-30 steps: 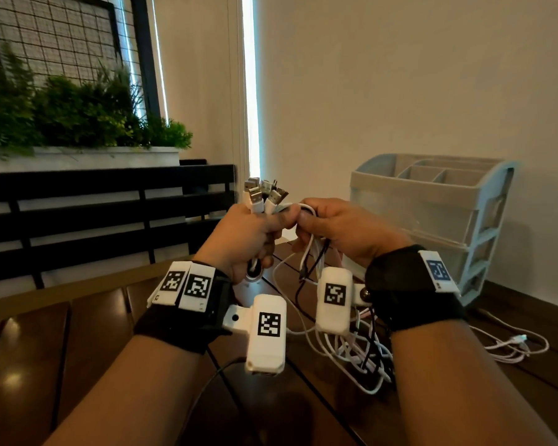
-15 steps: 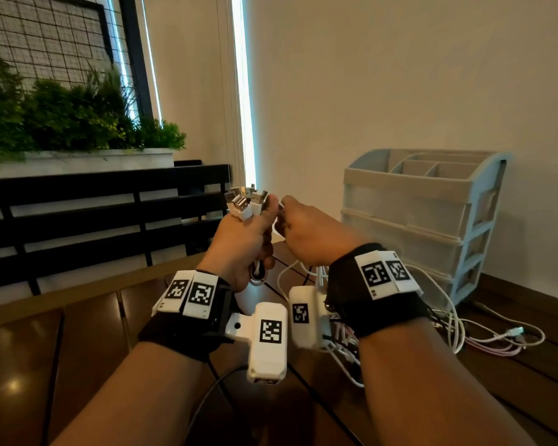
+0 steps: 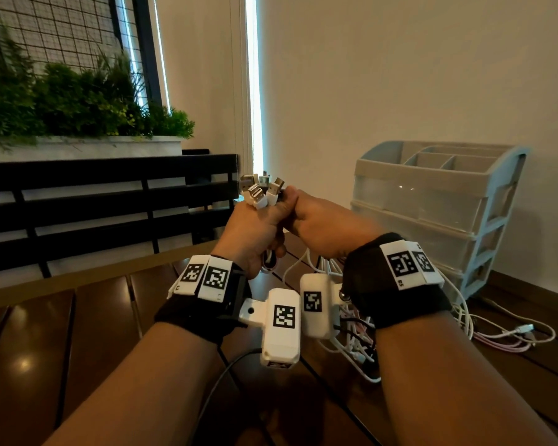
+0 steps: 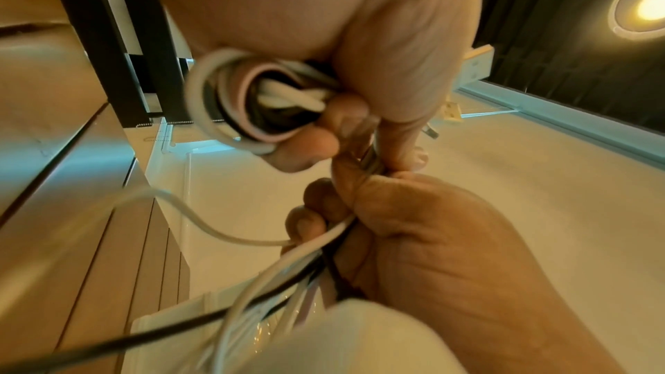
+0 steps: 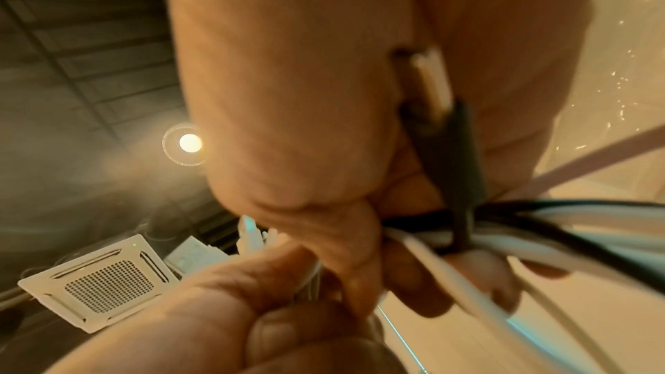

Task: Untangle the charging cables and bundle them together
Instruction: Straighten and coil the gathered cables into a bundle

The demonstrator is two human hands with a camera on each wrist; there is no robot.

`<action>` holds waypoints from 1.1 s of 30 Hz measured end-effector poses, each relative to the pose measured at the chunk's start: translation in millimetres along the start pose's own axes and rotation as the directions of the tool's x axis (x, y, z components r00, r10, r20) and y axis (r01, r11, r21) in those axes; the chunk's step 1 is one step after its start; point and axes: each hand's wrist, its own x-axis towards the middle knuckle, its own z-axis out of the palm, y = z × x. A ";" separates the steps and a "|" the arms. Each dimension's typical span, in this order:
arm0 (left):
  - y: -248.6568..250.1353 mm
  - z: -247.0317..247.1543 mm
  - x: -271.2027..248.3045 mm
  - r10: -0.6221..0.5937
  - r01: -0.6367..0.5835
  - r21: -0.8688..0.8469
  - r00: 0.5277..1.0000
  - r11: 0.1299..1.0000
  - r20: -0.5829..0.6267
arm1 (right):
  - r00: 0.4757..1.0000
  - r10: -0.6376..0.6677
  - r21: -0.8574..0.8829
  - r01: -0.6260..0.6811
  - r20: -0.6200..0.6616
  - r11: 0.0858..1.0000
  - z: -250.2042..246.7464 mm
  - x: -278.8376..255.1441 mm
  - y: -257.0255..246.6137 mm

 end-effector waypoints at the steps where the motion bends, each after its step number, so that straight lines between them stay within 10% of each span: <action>1: -0.5 1.6 0.4 -0.001 0.000 -0.017 1.000 1.000 -0.025 | 1.000 0.006 -0.011 -0.006 0.004 1.000 -1.4 -0.8 0.6; 21: 10.9 3.4 2.4 -0.003 -0.035 -0.193 0.981 0.981 -0.194 | 0.996 0.048 0.232 -0.066 0.080 0.970 -8.3 -10.9 5.5; 33: 2.2 3.5 1.3 -0.022 -0.010 -0.132 0.972 0.991 -0.234 | 0.997 0.015 -0.177 -0.001 0.079 0.984 7.3 5.7 2.0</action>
